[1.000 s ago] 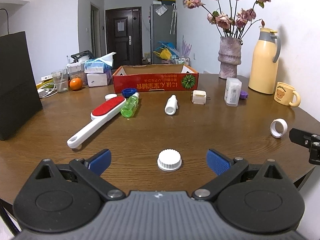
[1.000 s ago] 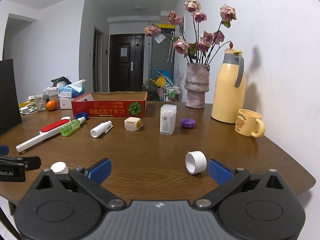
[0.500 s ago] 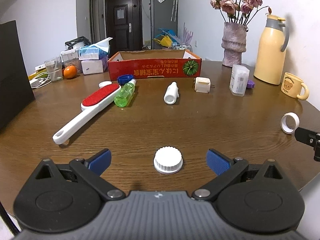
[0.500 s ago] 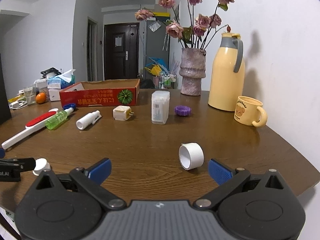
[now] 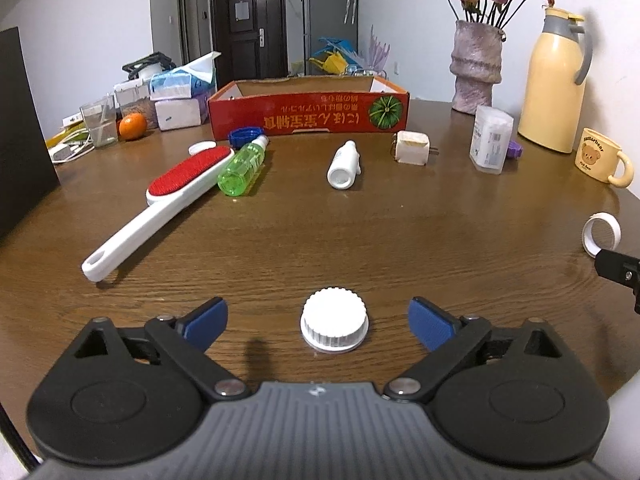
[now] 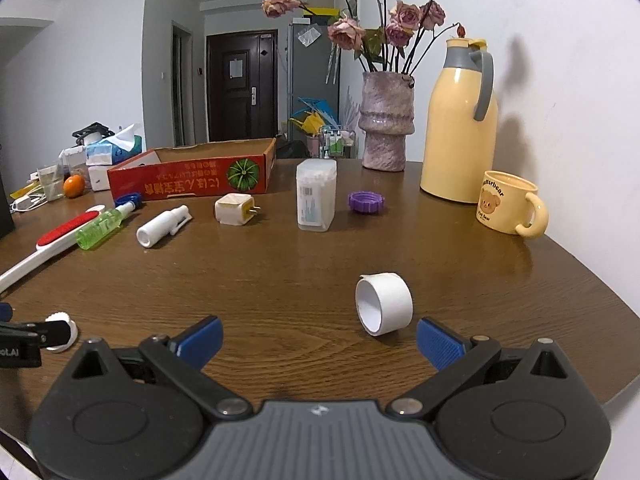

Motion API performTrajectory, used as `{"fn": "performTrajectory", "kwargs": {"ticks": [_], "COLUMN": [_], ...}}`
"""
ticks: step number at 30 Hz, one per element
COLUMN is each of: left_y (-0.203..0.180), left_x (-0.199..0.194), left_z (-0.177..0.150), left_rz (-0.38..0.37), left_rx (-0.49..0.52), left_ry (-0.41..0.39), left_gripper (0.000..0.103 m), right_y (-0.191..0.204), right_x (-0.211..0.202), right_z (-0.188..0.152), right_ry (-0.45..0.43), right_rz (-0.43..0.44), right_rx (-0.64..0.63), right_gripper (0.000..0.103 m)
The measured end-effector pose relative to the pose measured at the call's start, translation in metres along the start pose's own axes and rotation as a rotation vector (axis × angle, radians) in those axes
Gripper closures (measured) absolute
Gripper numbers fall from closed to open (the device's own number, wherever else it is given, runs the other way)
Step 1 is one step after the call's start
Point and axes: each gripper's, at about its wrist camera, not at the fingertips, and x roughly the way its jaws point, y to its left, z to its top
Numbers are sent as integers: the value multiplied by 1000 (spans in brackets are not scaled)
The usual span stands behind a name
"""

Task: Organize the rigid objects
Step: 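Lower the left tool onto the white bottle cap while the right tool approaches the white tape roll, then close the left gripper on the cap while the right gripper closes on the tape roll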

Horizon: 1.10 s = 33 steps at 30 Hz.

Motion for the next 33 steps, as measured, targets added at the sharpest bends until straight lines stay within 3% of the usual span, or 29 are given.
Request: {"fn": "performTrajectory", "kwargs": {"ticks": [3,9,11,13,14,15,23,29,33], "left_y": [-1,-3,-3,-5,-6,-7,-9,-10,-10], "left_x": [5,14,17,18,18,17,19,19,19], "left_z": [0,1,1,1,0,0,2,5,6], "left_rz": [3,-2,-15,-18,-24,-34,-41,-38,-39], "left_rx": [0,-5,-9,-2,4,7,8,4,4], "left_ry": [10,35,46,40,37,35,33,28,27], "left_gripper": [8,26,41,49,59,62,62,62,62], "right_y": [-2,-9,-12,-13,-14,-16,-25,-34,-40], "right_x": [6,18,21,24,25,26,39,55,63], "right_z": [0,-2,-1,-1,0,0,1,3,4], "right_ry": [7,25,26,27,26,26,31,38,39], "right_rz": [-1,3,2,0,-1,-3,-10,-9,-15], "right_rx": [2,16,19,21,22,22,13,6,13], "right_gripper": [0,0,0,0,0,0,7,24,43]}}
